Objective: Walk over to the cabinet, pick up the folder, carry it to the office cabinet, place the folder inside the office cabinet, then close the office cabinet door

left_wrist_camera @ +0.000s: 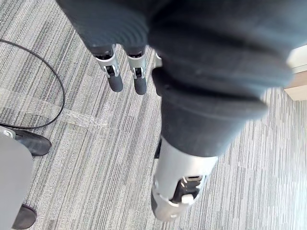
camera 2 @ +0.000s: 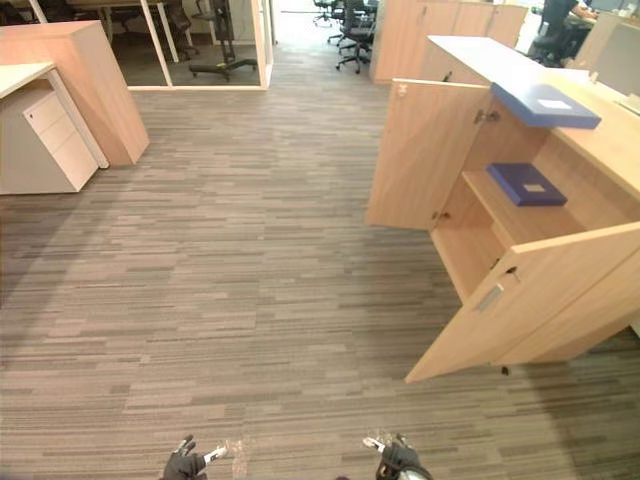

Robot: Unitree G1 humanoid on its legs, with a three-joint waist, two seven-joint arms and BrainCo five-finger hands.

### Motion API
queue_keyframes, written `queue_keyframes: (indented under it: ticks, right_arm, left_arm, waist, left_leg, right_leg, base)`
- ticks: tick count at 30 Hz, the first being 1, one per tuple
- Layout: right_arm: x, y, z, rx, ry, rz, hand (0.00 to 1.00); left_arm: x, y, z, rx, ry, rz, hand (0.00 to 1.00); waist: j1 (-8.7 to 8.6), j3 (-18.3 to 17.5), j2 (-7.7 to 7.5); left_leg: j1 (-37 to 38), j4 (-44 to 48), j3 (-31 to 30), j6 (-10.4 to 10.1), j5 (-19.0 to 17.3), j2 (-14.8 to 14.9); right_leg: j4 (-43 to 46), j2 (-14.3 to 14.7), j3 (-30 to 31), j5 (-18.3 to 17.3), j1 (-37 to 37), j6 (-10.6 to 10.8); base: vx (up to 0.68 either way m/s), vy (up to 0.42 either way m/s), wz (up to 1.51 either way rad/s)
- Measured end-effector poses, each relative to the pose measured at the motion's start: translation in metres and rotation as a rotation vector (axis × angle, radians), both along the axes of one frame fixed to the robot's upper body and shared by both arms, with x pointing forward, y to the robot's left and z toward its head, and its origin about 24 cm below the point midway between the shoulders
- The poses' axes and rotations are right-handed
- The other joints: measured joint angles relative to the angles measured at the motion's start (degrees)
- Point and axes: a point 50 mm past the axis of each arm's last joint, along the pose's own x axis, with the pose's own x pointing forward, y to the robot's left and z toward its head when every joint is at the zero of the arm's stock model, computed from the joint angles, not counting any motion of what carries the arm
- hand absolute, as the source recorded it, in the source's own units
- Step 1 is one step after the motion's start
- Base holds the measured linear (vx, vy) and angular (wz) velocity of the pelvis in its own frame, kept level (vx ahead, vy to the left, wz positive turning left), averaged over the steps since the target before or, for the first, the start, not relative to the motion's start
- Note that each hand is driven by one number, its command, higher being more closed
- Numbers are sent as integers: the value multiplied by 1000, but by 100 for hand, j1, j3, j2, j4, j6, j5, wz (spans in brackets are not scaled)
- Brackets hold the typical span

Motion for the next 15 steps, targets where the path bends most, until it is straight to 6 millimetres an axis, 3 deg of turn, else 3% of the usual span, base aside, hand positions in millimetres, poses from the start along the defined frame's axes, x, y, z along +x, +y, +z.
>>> queue_keyframes:
  ticks: [6,15]
  right_arm:
    - [-1,0,0,-11,8,32,0]
    - [-3,8,-1,7,30,79,0]
  left_arm:
    - [8,-10,3,0,-24,-98,0]
    - [33,-43,31,-102,-219,-283,0]
  waist:
    - [2,11,-18]
    - [38,12,-102]
  left_leg:
    - [-13,-7,-61,6,5,-6]
    - [-8,-83,-103,18,13,-7]
  right_leg:
    - [0,-9,-63,-19,4,25]
    - [-1,-22,-118,-49,0,66]
  base:
    - [-3,6,5]
    - [12,9,3]
